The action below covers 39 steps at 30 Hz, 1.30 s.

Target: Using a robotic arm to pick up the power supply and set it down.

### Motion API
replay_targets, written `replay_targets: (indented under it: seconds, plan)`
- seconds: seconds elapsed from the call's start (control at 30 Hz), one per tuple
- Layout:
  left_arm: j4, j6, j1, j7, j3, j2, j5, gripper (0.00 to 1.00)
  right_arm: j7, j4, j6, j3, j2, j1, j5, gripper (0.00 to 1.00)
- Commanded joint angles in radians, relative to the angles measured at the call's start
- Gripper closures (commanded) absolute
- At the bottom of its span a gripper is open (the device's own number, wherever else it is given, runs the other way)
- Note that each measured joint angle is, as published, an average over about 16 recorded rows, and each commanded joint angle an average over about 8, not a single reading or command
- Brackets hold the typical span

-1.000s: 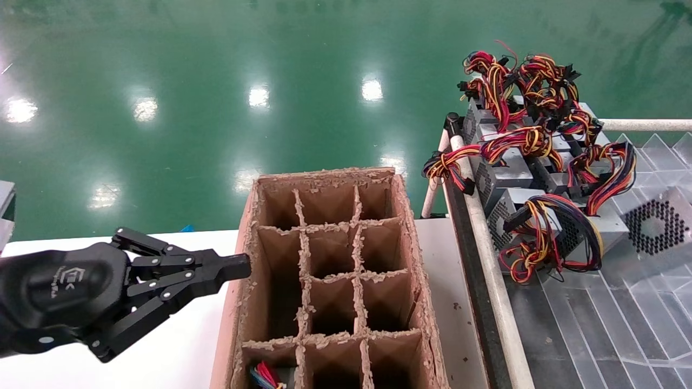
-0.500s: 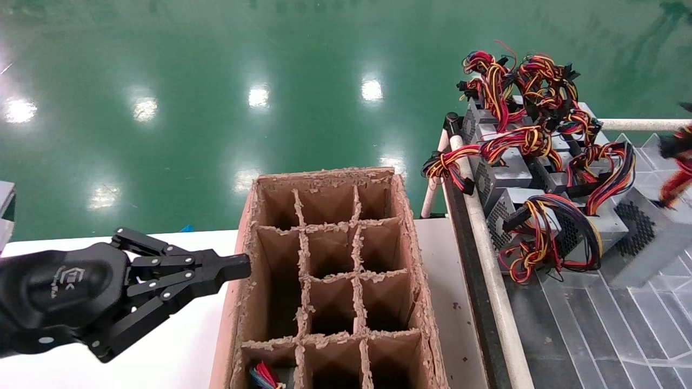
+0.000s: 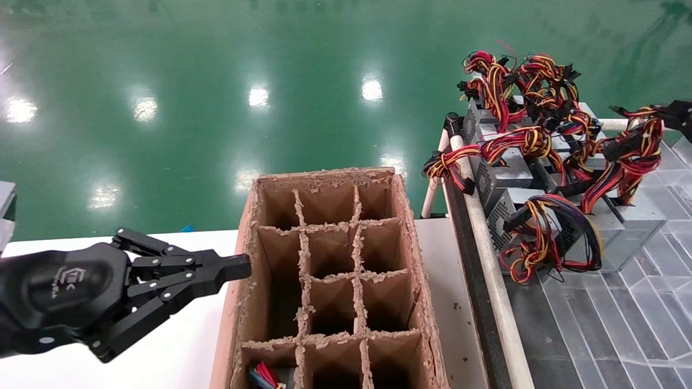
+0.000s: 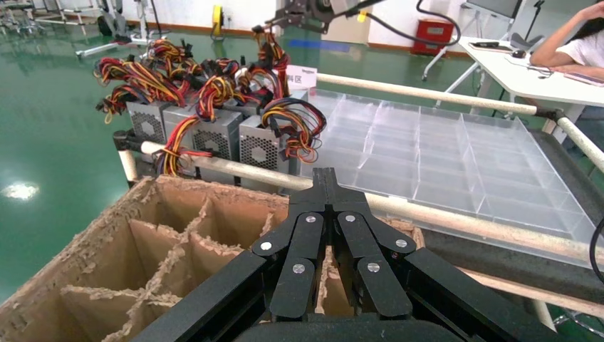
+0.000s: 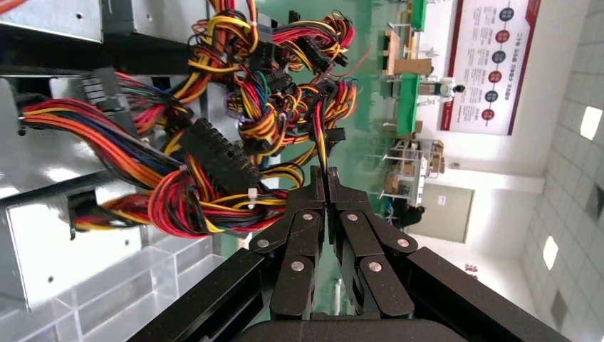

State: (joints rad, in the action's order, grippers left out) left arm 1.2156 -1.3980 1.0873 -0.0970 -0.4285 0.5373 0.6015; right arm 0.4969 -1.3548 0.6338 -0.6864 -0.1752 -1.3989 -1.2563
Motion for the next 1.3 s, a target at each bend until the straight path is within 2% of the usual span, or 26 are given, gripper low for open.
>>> replay_targets:
  seconds: [0.03, 0.23, 0.83, 1.13, 1.3]
  plan:
    - [0.000, 0.000, 0.000, 0.000, 0.000, 0.000, 0.000, 1.00, -0.013, 0.000, -0.012, -0.008, -0.010, 0.007, -0.009, 0.75]
    - [0.000, 0.000, 0.000, 0.000, 0.000, 0.000, 0.000, 1.00, -0.037, -0.002, -0.026, -0.015, -0.023, 0.004, -0.036, 0.00]
    - [0.000, 0.000, 0.000, 0.000, 0.000, 0.000, 0.000, 1.00, -0.117, -0.002, -0.010, -0.028, -0.045, -0.030, -0.115, 0.00]
    - [0.000, 0.000, 0.000, 0.000, 0.000, 0.000, 0.000, 1.00, -0.206, -0.001, 0.101, -0.052, -0.102, -0.095, -0.199, 0.00]
    - [0.000, 0.000, 0.000, 0.000, 0.000, 0.000, 0.000, 1.00, -0.273, -0.003, 0.136, -0.056, -0.142, -0.143, -0.249, 0.00]
